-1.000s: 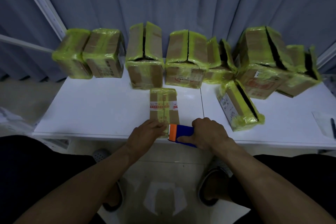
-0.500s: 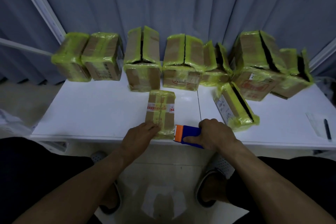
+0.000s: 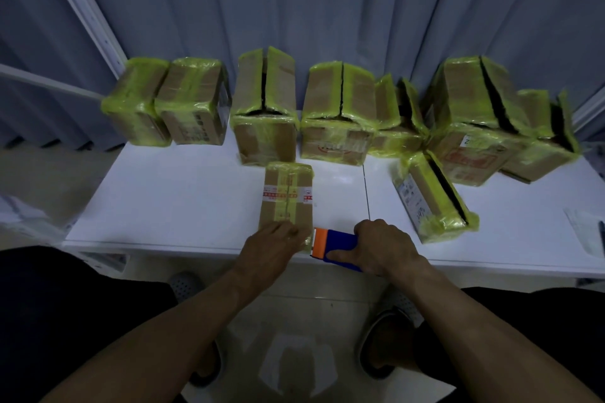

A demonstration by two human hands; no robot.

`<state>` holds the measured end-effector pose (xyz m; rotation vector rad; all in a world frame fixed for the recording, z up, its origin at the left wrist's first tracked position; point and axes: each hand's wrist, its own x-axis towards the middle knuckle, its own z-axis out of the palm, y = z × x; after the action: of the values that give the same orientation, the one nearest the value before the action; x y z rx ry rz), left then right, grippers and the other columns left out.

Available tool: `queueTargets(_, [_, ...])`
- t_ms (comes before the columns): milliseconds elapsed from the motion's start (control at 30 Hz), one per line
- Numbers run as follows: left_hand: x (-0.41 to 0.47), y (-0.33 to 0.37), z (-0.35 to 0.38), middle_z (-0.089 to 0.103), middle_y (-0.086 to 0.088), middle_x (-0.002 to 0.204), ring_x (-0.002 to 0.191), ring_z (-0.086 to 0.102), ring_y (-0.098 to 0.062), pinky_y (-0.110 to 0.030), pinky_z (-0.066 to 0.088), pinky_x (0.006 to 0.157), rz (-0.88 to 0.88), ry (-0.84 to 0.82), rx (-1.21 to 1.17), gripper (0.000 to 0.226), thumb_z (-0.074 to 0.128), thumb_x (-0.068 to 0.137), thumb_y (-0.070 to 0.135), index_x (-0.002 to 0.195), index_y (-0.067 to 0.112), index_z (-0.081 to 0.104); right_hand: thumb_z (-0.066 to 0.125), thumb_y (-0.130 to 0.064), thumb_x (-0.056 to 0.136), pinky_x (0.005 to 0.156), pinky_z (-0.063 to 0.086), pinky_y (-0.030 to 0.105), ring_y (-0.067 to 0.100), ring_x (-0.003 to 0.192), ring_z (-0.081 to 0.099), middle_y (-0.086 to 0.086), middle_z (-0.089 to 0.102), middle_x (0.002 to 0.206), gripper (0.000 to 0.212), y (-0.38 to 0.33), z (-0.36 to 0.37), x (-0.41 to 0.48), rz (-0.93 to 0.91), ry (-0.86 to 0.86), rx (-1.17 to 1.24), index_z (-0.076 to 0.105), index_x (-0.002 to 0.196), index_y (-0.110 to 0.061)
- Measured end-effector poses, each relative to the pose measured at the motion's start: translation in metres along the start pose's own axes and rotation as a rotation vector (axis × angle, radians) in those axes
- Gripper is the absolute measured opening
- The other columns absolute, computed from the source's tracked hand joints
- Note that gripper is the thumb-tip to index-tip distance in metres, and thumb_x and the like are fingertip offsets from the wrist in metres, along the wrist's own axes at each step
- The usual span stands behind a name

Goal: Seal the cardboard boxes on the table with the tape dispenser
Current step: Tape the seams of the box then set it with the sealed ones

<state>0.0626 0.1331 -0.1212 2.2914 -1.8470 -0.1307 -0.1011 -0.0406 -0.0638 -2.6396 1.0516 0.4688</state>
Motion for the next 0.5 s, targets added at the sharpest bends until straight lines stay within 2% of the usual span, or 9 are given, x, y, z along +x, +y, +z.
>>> queueTargets(67, [0.0, 0.0, -0.002, 0.068, -0.002, 0.116, 0.105, 0.066, -0.024, -0.036, 0.059, 0.067, -0.023, 0.027, -0.009, 0.066, 0.087, 0.067, 0.005, 0.127, 0.024, 0.067, 0.063, -0.09, 0.068, 0.072, 0.055, 0.033, 0.02, 0.08, 0.059, -0.001, 0.062, 0.095, 0.074, 0.002, -0.002, -0.002, -0.002, -0.001, 0.015, 0.056, 0.097, -0.022])
queueTargets(233, [0.001, -0.005, 0.001, 0.067, -0.003, 0.119, 0.111, 0.061, -0.025, -0.037, 0.06, 0.08, -0.01, 0.05, -0.096, 0.063, 0.084, 0.072, 0.005, 0.129, 0.023, 0.065, 0.063, -0.09, 0.068, 0.07, 0.058, 0.032, 0.016, 0.081, 0.064, -0.006, 0.059, 0.086, 0.072, 0.007, -0.007, -0.014, -0.032, -0.011, 0.124, 0.059, 0.095, -0.024])
queueTargets(433, [0.0, -0.014, 0.003, 0.069, -0.006, 0.117, 0.107, 0.065, -0.028, -0.038, 0.061, 0.075, 0.012, 0.125, -0.116, 0.066, 0.085, 0.065, -0.007, 0.123, 0.021, 0.07, 0.067, -0.085, 0.07, 0.06, 0.047, 0.025, 0.011, 0.077, 0.061, -0.011, 0.055, 0.081, 0.064, 0.02, -0.018, -0.032, -0.024, 0.0, 0.156, 0.057, 0.094, -0.026])
queueTargets(500, [0.0, -0.016, 0.002, 0.07, -0.005, 0.114, 0.104, 0.066, -0.028, -0.036, 0.06, 0.073, 0.023, 0.163, -0.119, 0.065, 0.086, 0.061, -0.009, 0.118, 0.02, 0.073, 0.066, -0.087, 0.068, 0.062, 0.051, 0.026, 0.01, 0.077, 0.062, -0.011, 0.057, 0.08, 0.066, 0.028, -0.019, -0.036, -0.007, 0.008, 0.166, 0.06, 0.093, -0.026])
